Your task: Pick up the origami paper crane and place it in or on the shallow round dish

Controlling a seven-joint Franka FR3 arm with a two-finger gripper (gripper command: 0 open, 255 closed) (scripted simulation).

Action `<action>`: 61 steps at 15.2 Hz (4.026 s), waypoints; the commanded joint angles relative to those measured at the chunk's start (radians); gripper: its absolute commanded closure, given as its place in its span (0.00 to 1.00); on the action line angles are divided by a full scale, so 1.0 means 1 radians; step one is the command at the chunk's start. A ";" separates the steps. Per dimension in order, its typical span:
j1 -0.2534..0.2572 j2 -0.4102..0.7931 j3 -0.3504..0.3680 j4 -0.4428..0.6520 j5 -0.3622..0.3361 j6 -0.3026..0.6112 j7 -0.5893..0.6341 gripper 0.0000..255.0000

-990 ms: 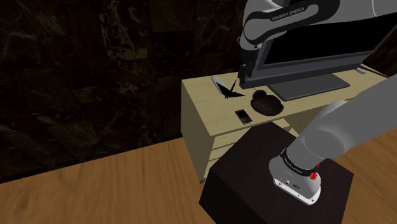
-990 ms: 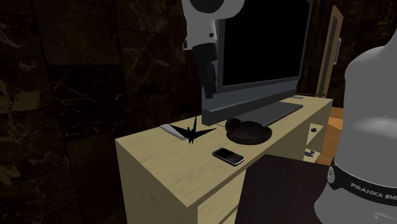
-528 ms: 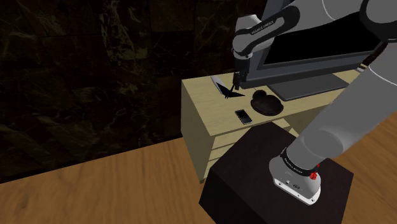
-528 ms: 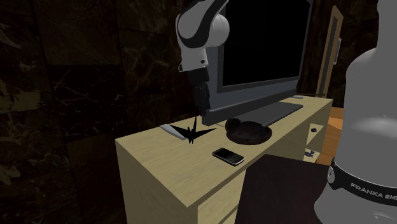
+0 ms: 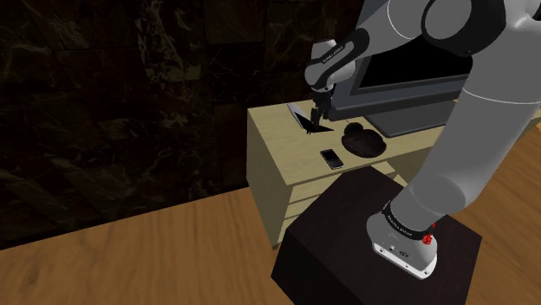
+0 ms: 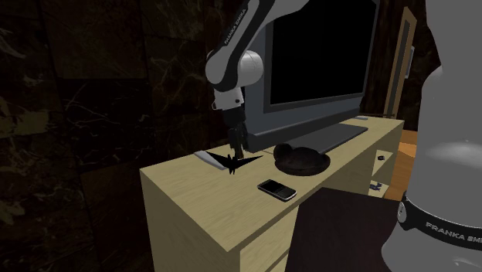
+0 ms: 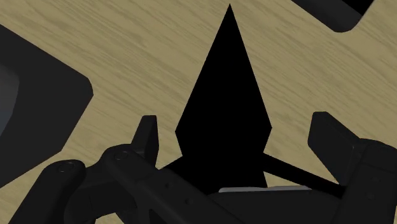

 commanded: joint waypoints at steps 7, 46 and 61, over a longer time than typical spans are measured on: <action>-0.010 0.055 0.001 -0.034 0.008 0.089 -0.008 0.00; 0.006 -0.165 -0.011 0.036 -0.035 -0.198 -0.001 1.00; -0.031 -0.373 -0.048 -0.071 -0.105 -0.287 -0.044 1.00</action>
